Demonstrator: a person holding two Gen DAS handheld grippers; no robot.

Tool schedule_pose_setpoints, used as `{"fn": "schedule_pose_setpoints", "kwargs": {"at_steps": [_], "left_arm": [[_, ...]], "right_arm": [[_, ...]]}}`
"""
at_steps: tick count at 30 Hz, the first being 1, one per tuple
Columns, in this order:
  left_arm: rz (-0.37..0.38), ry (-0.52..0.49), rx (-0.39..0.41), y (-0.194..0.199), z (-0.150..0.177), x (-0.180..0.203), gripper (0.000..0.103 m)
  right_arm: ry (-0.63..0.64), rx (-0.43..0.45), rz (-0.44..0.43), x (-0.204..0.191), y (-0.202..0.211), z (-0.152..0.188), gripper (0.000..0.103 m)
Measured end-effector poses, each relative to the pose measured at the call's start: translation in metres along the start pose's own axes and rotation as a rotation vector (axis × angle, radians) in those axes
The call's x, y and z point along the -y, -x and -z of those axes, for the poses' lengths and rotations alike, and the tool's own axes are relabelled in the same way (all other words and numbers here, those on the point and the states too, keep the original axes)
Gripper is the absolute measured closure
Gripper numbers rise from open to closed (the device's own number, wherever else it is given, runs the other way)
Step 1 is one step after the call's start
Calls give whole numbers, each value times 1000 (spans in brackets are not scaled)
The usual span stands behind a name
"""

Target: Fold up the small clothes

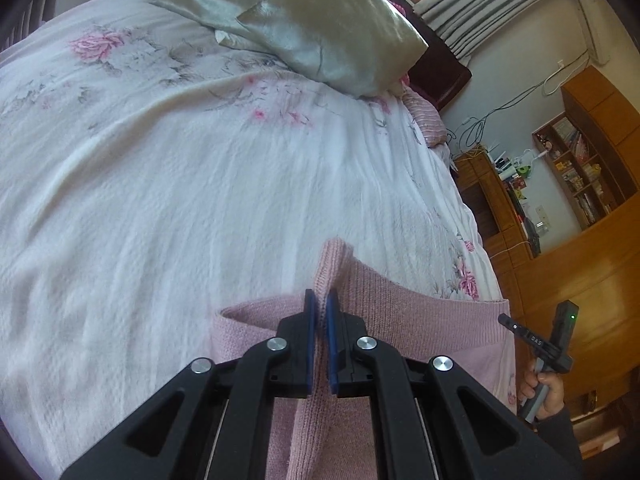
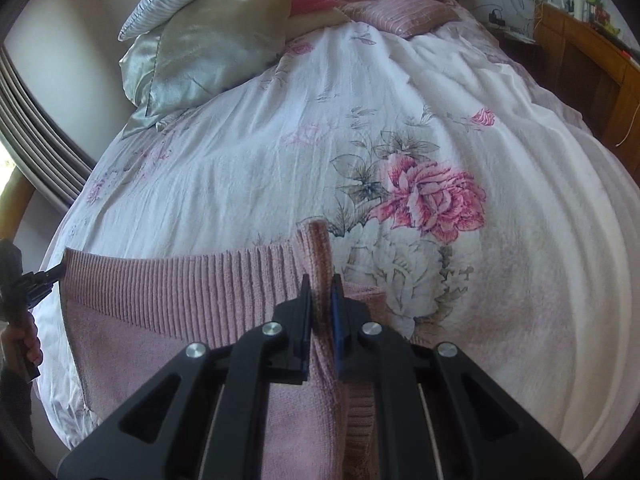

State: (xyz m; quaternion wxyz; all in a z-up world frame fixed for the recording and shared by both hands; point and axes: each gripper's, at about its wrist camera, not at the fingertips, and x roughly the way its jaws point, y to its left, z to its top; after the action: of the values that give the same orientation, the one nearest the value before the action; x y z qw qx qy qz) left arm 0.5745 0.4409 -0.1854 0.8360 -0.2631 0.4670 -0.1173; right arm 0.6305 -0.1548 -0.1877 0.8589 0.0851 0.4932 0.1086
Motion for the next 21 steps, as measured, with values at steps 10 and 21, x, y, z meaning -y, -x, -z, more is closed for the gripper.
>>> {"fn": "schedule_pose_setpoints", "kwargs": {"at_steps": [10,21], "left_arm": [[-36,61,-60,-43,-8,-27,98],[-193,35,-13,-41,7,-32,95]], "right_arm": [[-41,-46,37,11,-43,-2,96],[-70,-40,60,22,-63,12,75]]}}
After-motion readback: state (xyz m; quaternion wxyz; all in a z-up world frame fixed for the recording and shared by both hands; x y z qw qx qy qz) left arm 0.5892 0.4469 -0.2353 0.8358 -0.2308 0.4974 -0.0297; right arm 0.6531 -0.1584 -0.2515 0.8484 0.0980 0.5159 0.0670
